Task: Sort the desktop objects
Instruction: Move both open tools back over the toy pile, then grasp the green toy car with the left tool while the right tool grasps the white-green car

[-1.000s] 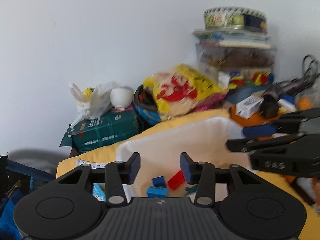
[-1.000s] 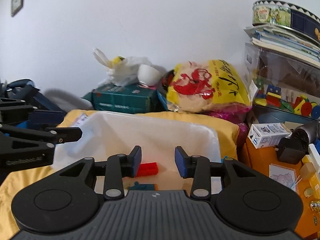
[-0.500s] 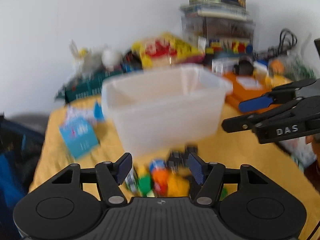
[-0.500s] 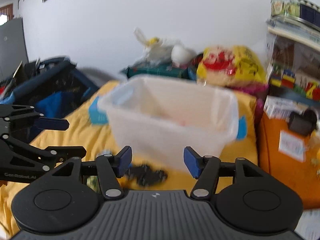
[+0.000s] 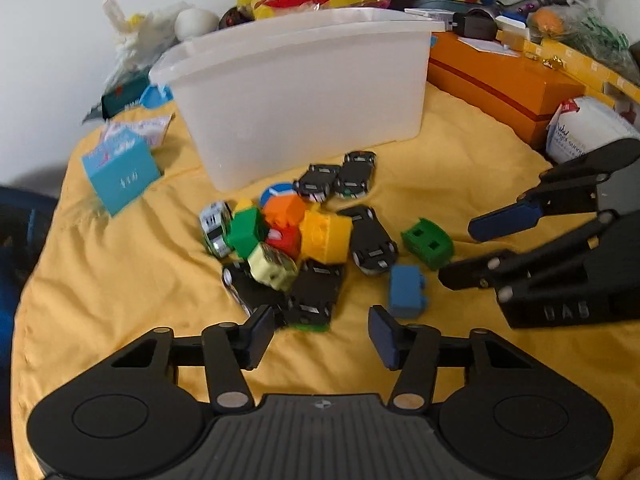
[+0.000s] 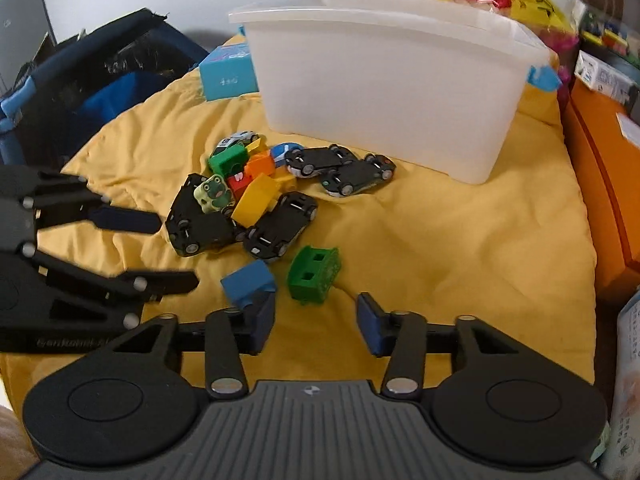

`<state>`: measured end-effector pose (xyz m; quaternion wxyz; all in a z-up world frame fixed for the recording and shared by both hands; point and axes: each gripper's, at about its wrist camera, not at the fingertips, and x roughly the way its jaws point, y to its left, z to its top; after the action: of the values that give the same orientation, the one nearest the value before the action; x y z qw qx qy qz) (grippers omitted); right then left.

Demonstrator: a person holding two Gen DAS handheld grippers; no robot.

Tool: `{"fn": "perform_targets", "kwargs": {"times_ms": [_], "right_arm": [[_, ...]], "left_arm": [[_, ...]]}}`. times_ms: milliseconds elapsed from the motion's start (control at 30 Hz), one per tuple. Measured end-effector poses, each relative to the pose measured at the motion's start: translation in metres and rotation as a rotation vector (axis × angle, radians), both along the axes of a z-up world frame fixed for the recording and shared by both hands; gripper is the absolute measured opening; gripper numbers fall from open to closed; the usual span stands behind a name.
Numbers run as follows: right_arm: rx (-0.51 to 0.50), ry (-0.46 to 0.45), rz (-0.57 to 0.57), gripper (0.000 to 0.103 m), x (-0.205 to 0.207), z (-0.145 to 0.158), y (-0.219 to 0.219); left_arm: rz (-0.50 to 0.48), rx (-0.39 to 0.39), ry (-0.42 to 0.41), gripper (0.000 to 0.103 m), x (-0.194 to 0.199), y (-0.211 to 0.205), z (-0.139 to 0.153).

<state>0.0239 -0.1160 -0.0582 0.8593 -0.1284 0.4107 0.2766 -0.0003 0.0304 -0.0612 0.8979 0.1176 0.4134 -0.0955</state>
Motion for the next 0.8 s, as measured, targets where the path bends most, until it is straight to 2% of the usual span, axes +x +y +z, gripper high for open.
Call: {"fn": "perform_targets", "kwargs": {"times_ms": [100, 200, 300, 400, 533, 567, 667, 733, 800], "right_arm": [[-0.043, -0.033, 0.033, 0.045, -0.006, -0.001, 0.008], [-0.073, -0.059, 0.051, 0.045, -0.009, -0.003, 0.012], [-0.133, -0.102, 0.081, 0.045, -0.012, -0.005, 0.017], [-0.127, -0.1, 0.071, 0.045, -0.01, -0.005, 0.016], [-0.112, -0.099, 0.054, 0.046, -0.01, -0.004, 0.017], [-0.11, -0.101, 0.052, 0.046, -0.011, -0.004, 0.017], [-0.1, -0.133, 0.05, 0.046, -0.012, 0.002, 0.019], [-0.072, -0.149, 0.042, 0.046, -0.011, 0.008, 0.021], [-0.017, -0.133, 0.025, 0.046, -0.005, 0.013, 0.022]], "left_arm": [[-0.055, 0.074, -0.013, 0.046, 0.006, -0.008, -0.004], [-0.147, 0.15, -0.047, 0.045, 0.003, -0.016, -0.006], [-0.235, 0.246, -0.034, 0.04, 0.006, -0.026, -0.013], [-0.31, 0.318, -0.019, 0.039, 0.011, -0.031, -0.02], [-0.367, 0.358, -0.041, 0.039, 0.015, -0.036, -0.022], [-0.364, 0.353, -0.043, 0.037, 0.016, -0.037, -0.022], [-0.315, 0.274, -0.015, 0.035, 0.021, -0.03, -0.018], [-0.246, 0.171, 0.02, 0.032, 0.024, -0.017, -0.014], [-0.153, 0.024, 0.064, 0.032, 0.023, 0.002, -0.009]]}}
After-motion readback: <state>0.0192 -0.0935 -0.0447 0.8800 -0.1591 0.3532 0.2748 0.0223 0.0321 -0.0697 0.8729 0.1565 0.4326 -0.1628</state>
